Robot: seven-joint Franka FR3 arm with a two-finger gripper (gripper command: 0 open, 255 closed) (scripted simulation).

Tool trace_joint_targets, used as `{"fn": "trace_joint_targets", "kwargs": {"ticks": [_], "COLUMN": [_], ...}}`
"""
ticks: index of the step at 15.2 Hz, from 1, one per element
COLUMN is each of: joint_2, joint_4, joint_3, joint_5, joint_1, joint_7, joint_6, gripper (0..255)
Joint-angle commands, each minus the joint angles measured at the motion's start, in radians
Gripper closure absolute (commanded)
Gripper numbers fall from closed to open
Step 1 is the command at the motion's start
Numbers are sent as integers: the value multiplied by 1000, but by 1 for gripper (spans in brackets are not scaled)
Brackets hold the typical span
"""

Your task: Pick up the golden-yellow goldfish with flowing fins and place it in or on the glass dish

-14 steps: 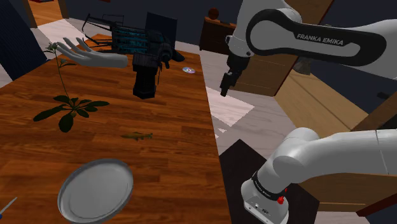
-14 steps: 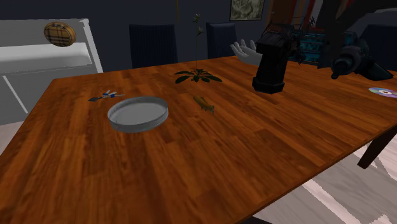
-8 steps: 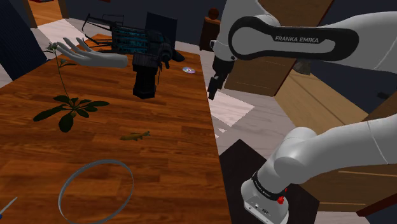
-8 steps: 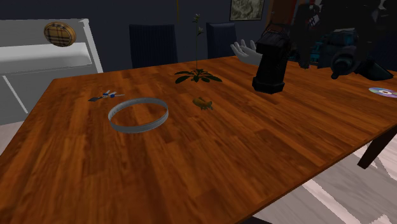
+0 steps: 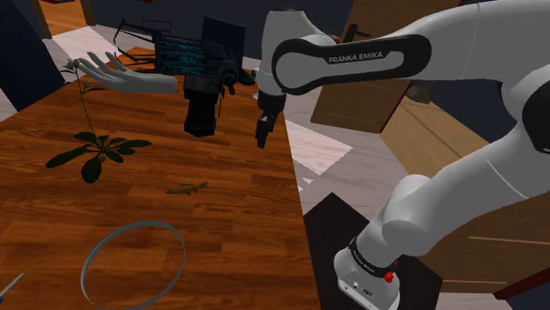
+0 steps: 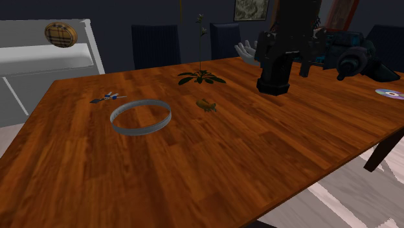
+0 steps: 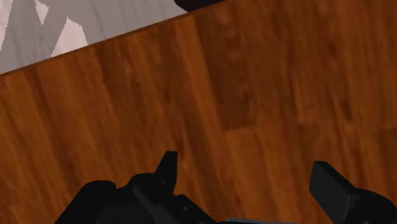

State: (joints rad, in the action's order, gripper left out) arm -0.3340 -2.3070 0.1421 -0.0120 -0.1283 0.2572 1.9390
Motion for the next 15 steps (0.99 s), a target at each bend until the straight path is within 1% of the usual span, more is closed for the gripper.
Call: {"fn": "trace_joint_targets", "kwargs": {"ticks": [1, 8, 15], "joint_2": [60, 284, 499], "joint_4": [34, 164, 319], "joint_3": [15, 71, 129], "joint_5": [8, 18, 3], "joint_1": [-18, -75, -135], "joint_7": [18, 76, 125], "joint_6": [20, 86, 118], "gripper": [0, 0, 0]}}
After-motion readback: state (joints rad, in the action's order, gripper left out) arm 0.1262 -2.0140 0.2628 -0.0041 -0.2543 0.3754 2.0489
